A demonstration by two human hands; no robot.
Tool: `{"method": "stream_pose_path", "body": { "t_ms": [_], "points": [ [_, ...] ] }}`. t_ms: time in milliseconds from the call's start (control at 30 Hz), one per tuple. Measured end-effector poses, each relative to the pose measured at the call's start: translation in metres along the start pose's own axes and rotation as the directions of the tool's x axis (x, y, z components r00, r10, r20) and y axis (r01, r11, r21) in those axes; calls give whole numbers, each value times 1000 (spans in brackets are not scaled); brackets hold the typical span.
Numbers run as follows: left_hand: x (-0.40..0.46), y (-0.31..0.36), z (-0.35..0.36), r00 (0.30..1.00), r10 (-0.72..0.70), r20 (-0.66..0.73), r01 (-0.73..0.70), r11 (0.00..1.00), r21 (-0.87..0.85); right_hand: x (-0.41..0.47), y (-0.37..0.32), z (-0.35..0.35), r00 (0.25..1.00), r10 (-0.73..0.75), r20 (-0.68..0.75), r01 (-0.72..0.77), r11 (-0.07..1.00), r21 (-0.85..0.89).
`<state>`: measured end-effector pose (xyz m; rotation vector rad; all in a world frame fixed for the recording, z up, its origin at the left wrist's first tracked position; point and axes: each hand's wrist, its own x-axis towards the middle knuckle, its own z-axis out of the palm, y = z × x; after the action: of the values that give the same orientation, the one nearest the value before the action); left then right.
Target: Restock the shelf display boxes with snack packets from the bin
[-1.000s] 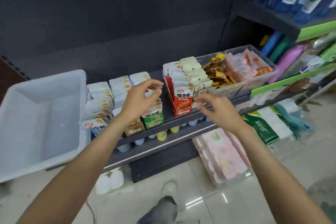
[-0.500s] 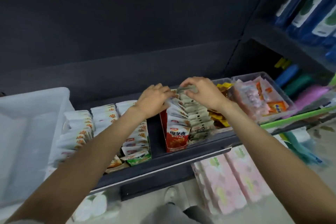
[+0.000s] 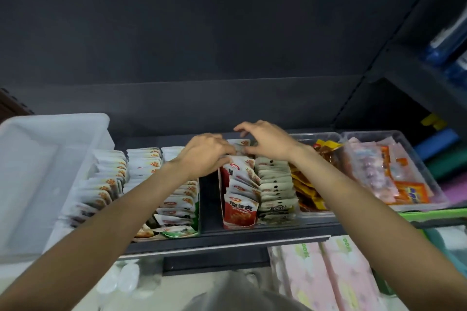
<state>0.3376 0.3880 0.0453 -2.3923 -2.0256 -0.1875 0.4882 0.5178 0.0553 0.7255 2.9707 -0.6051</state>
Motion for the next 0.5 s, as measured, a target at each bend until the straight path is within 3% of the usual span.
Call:
{"method": "stream_pose_path", "body": {
  "t_ms": [133, 267, 400, 500],
  "points": [
    [-7, -8, -4, 970, -244, -9, 243, 969, -46, 7, 0, 5, 1000, -19, 14, 19, 1000, -10],
    [-6, 3, 0, 934, -352, -64, 331, 918, -218, 1, 2, 5, 998, -1, -69, 0, 1000, -6],
    [-17, 17, 0, 920, -355, -168, 307, 917, -256, -19, 3, 3, 981, -55, -184, 29, 990, -139],
    [-23, 29, 4, 961, -276, 31, 276, 937, -215, -28, -2, 6, 981, -96, -167, 40, 949, -314]
  ]
}}
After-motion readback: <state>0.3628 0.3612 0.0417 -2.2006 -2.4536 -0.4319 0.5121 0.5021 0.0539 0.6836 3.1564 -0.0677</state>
